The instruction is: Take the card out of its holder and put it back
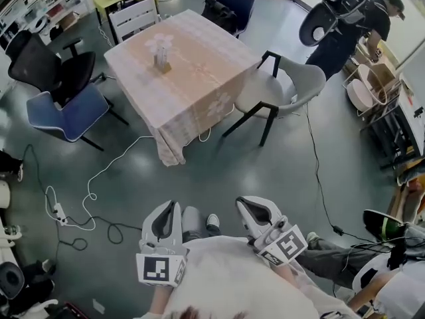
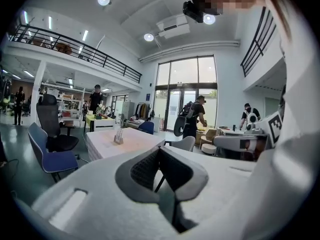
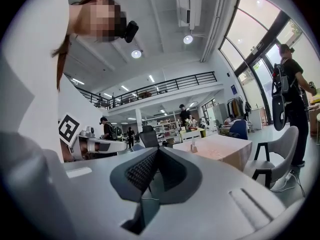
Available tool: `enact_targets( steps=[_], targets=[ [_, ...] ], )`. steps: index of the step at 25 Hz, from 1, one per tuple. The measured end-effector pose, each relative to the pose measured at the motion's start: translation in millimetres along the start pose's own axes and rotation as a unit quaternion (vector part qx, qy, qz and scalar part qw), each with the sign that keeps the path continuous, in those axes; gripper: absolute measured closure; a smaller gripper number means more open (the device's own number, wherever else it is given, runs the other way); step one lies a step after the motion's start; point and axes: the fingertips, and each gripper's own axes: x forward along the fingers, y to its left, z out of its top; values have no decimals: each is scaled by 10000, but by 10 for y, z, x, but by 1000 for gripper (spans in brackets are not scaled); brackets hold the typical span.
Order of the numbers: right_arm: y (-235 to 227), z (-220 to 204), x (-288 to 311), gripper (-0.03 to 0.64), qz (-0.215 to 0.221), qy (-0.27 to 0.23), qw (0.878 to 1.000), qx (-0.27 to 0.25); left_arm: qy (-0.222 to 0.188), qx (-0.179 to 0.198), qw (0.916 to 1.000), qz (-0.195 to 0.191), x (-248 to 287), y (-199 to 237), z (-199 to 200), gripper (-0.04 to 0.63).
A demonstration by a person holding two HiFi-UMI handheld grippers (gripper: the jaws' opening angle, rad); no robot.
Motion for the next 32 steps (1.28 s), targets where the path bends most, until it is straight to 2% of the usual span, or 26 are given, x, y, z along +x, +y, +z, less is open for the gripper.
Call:
enact_targets(
  steps=[8, 13, 16, 20, 28, 32],
  targets=[
    [-159, 86, 580, 618, -41, 14, 10000, 34, -90, -141, 9998, 83, 261, 434, 151, 595],
    [-191, 239, 1117, 618, 19, -8, 10000, -28, -188, 36, 9997, 148, 482, 872, 404, 595],
    [-284, 280, 1362, 618, -146, -30, 9999, -87, -236, 108, 9995, 156, 615, 1052, 501, 595],
    [-400, 289, 1590, 618, -375, -25, 9991, -210, -404, 84, 9991, 50, 780, 1142, 600, 595],
    [-396, 249, 1985, 618, -348, 18, 9987, -363, -513, 215, 9982, -233, 1066, 1253, 667, 595],
    [-432, 237, 2131, 618, -287, 86, 9990, -344, -559, 82, 9983, -159, 1148, 1362, 714, 595]
  ],
)
